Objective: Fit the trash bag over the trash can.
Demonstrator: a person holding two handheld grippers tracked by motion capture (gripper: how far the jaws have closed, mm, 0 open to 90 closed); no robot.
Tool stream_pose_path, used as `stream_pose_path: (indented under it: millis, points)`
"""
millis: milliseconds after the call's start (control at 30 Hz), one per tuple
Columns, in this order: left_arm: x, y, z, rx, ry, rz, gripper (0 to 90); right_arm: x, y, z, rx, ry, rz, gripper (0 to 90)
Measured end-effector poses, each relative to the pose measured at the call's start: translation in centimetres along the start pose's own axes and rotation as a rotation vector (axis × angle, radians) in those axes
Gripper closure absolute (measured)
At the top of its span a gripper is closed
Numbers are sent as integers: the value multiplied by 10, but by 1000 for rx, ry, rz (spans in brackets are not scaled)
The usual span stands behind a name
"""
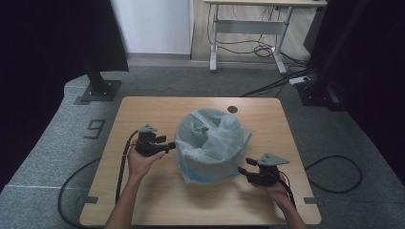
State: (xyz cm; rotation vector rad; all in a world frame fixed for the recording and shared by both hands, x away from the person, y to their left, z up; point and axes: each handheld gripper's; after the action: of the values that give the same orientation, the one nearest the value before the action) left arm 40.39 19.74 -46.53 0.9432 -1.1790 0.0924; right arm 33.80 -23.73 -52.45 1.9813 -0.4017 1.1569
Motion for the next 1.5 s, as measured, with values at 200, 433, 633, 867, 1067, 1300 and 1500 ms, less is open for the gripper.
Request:
stream_pose_path:
  millis: [200, 433, 633, 867, 1067, 1300, 1500]
  points:
    - [4, 13, 0, 0, -8, 48, 365, 0, 2, 1, 5, -31, 14, 393]
    - [7, 22, 2, -26, -29, 61, 364, 1, 3, 6, -3, -62, 22, 391]
    - [11, 36, 6, -31, -53, 91, 370, 1, 3, 7, -10, -74, 16, 391]
    - [27, 57, 13, -52, -114, 128, 370, 2, 4, 7, -15, -91, 21, 361]
    - [50, 68, 21, -81, -168, 150, 375, -1, 10, 6, -23, -78, 5, 331]
    - [79, 63, 38, -166, -243, 80, 386, -6, 24, 9, -48, -93, 17, 330]
    - [99, 55, 47, -117, -264, 83, 378, -8, 31, 15, -76, -121, 29, 327]
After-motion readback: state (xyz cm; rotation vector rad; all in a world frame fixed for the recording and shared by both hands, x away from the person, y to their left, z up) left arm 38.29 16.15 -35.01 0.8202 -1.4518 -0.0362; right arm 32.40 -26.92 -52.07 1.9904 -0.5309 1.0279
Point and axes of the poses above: each handheld gripper's, and its own axes: y roughly backward along the jaws, x roughly out of its top, z roughly to its right, and after that the axes turned 15 degrees about -y, right-handed
